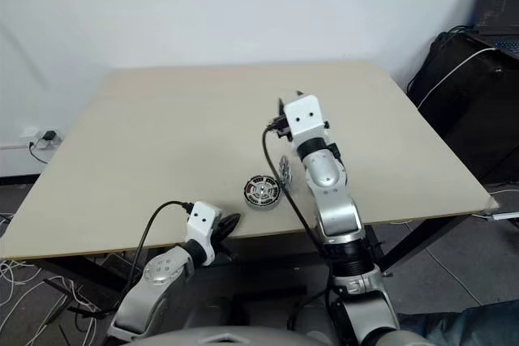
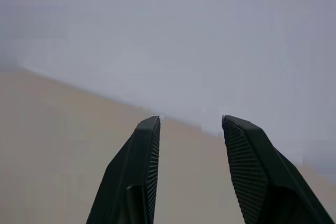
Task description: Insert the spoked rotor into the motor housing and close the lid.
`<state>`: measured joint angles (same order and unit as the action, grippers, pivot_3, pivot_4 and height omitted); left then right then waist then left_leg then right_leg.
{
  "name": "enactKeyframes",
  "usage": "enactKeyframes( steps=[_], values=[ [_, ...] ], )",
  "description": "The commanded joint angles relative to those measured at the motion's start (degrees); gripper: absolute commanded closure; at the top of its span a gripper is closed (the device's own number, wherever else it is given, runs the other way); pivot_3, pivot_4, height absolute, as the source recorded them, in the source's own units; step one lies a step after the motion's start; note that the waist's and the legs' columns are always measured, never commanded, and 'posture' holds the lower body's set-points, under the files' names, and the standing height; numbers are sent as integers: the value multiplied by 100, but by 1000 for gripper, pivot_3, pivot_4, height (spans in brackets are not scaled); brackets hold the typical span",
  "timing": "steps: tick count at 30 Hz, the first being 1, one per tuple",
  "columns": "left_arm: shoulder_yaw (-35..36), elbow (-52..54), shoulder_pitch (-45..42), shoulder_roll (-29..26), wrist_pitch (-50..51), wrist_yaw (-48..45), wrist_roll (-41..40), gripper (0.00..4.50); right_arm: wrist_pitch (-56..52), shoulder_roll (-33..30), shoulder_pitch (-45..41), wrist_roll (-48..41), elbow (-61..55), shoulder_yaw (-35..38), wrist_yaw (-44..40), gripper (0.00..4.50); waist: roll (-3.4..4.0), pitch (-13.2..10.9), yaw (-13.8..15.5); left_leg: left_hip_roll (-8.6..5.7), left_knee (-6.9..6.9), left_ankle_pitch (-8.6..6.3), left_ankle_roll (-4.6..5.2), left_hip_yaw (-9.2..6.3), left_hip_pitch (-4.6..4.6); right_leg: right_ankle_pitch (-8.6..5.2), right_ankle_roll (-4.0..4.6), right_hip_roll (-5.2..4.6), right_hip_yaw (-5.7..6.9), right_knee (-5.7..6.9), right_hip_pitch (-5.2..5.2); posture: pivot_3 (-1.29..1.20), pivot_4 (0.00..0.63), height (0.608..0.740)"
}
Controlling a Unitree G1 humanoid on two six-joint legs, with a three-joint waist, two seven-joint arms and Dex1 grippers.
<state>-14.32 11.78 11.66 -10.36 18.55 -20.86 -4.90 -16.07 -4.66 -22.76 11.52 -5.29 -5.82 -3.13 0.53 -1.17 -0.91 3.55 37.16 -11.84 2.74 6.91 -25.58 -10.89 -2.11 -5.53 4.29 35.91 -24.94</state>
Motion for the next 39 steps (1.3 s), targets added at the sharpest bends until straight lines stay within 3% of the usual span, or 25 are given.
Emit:
enactKeyframes(
  steps=[1,5,8,12,13,24,39],
  values=[
    [-54,24,-111,24,-47,-38,-4,4500,-714,-267,197,487,-5,94,267,2497,0,0,7,0,0,0,0,1,0,-1,1,0,-1,0,0,0,0,740],
    [-63,4,-124,21,-52,-55,-4,4500,-1456,-528,520,628,-124,-58,-8,2497,3,0,-19,-1,1,1,1,8,0,-2,1,0,-9,0,-3,0,0,740],
    [-69,-8,-140,17,-47,-72,-4,4500,-1906,-673,705,704,-221,-261,-276,3068,3,0,-55,0,3,1,1,9,2,-2,0,2,-12,2,-3,0,0,740],
    [-76,-16,-153,6,-39,-88,-5,4500,-2119,-608,789,502,-353,-383,-556,4368,4,-1,-80,0,3,1,1,3,5,-2,0,4,-11,6,-2,0,0,740],
    [-77,-16,-155,5,-39,-89,-6,4500,-2130,-599,793,486,-367,-399,-589,4478,4,-1,-79,0,3,1,1,2,5,-2,0,4,-11,6,-2,0,0,740],
    [-31,16,-115,-1,-5,-53,-20,4500,-2046,-342,795,-295,-587,-642,-1357,4478,2,-2,-66,-1,3,1,1,2,4,-2,0,3,-10,3,0,0,0,740],
    [-7,-73,-129,-2,-49,-43,-6,4500,-1568,90,435,-318,499,-1282,-1316,4478,1,-1,-82,0,3,1,1,2,4,-1,0,5,-10,4,-1,0,0,740]
  ],
)
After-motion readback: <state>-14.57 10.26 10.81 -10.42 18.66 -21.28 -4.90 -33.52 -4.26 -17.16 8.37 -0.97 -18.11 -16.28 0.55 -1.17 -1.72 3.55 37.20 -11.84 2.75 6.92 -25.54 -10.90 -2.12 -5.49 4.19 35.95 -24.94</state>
